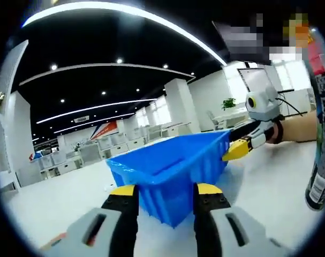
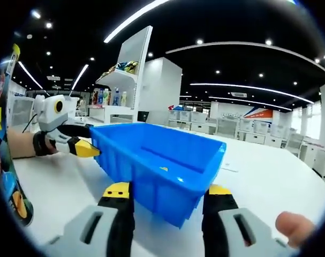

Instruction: Open the lid of the chip container on the table, take out the chips, place them into the box in front of the container, and close the lid

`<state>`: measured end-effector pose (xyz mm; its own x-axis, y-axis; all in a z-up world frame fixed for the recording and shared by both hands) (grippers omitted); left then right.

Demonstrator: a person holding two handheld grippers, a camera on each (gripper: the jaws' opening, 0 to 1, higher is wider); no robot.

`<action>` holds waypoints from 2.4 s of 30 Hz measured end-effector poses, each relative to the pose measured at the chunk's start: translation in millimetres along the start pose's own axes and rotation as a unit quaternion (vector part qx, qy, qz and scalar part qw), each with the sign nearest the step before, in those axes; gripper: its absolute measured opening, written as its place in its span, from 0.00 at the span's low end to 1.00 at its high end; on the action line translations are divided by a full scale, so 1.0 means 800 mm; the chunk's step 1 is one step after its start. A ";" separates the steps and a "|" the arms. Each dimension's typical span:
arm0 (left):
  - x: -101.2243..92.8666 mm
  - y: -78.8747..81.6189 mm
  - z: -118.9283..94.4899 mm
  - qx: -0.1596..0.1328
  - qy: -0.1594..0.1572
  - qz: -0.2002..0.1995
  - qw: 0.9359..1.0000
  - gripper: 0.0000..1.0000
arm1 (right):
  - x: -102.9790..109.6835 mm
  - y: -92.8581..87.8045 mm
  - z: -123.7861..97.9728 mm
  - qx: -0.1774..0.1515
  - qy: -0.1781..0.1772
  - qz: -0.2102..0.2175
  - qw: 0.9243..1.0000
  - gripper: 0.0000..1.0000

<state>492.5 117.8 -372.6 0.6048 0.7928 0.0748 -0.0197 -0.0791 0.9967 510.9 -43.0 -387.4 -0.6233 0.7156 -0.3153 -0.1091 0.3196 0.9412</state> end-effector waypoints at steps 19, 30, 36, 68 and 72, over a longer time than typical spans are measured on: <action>0.038 0.053 0.047 -0.028 -0.009 -0.009 1.000 0.42 | -0.049 0.049 0.028 -0.036 -0.024 -0.001 0.999 0.44; 0.065 -0.004 0.077 0.015 -0.002 -0.027 1.000 0.42 | -0.055 -0.004 0.076 0.000 -0.015 -0.001 1.000 0.44; 0.065 -0.036 0.076 0.036 -0.001 -0.022 0.999 0.41 | -0.045 -0.026 0.082 0.025 -0.007 -0.003 1.000 0.45; 0.034 -0.057 -0.028 0.098 0.015 0.000 0.995 0.95 | 0.007 -0.040 -0.001 0.002 0.073 -0.044 0.996 0.97; 0.022 -0.041 -0.065 0.104 0.000 0.000 0.995 0.95 | 0.008 -0.042 -0.045 0.015 0.080 -0.067 0.994 0.97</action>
<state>461.9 165.7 -402.4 0.6043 0.7932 0.0750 0.1460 -0.2028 0.9683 482.4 -71.5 -416.5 -0.7199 0.5582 -0.4125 -0.1775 0.4264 0.8869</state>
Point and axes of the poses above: the point that each gripper's makers call its tool centre point, and the gripper's own axes: z roughly forward along the fingers, x roughly to its left, y roughly out of its top, the point moved 1 cm from there along -z, roughly backward along the fingers, and after that the axes turned 11 degrees about -z, right-handed, at the moved point
